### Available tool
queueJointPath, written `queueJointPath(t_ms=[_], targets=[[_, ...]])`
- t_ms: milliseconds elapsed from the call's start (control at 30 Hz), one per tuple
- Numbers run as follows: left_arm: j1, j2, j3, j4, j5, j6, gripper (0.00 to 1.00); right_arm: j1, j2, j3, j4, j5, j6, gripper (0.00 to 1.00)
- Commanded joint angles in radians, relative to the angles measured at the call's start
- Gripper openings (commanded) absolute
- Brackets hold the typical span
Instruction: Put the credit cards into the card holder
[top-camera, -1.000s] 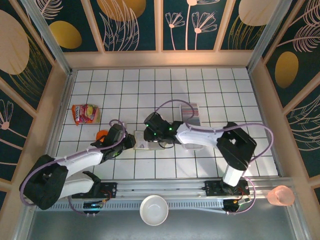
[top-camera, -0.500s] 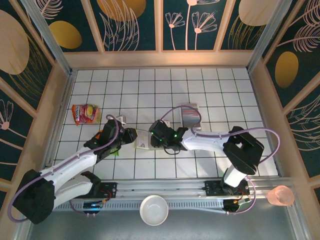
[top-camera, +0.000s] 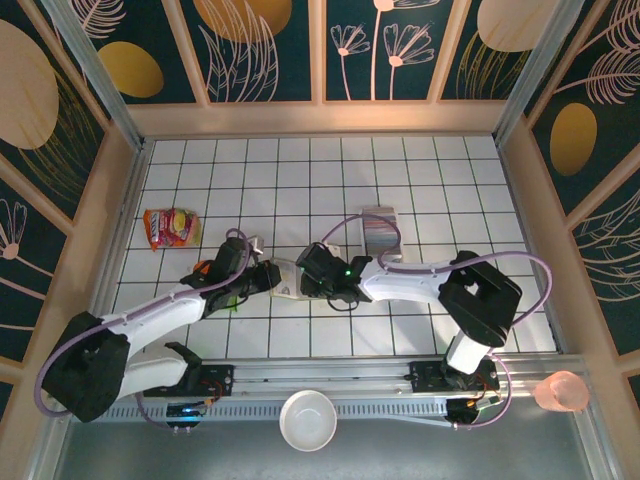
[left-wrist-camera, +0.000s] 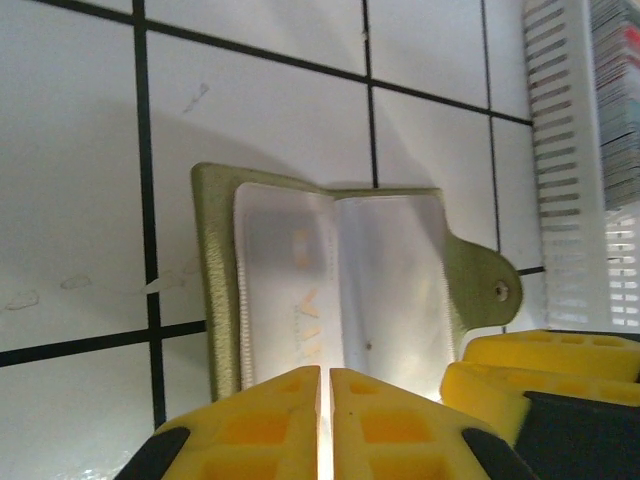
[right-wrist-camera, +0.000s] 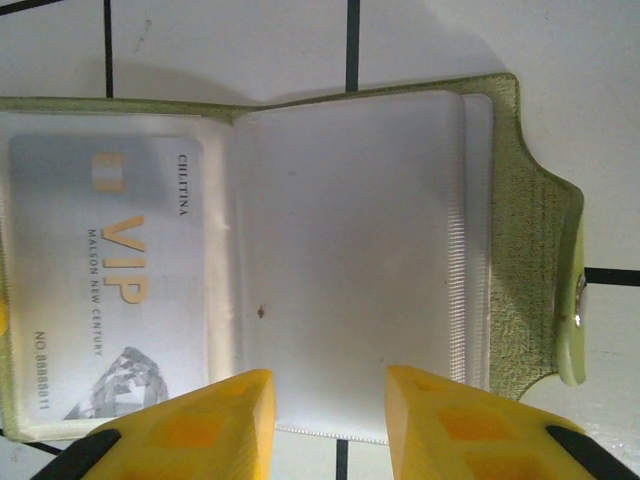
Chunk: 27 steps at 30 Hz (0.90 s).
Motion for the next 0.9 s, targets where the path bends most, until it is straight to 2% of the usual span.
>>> queueJointPath(t_ms=[0, 300, 867], targets=[[-0.001, 0.018, -0.025, 0.02, -0.034, 0.026, 0.1, 0.005, 0.024, -0.007, -0.023, 0.038, 0.021, 0.36], [0.0, 0.073, -0.063, 0.053, -0.056, 0.032, 0.09, 0.005, 0.047, 0.002, -0.028, 0.032, 0.027, 0.43], [-0.001, 0.097, -0.119, 0.08, -0.081, 0.033, 0.07, 0.005, 0.096, 0.034, 0.027, -0.021, 0.03, 0.44]])
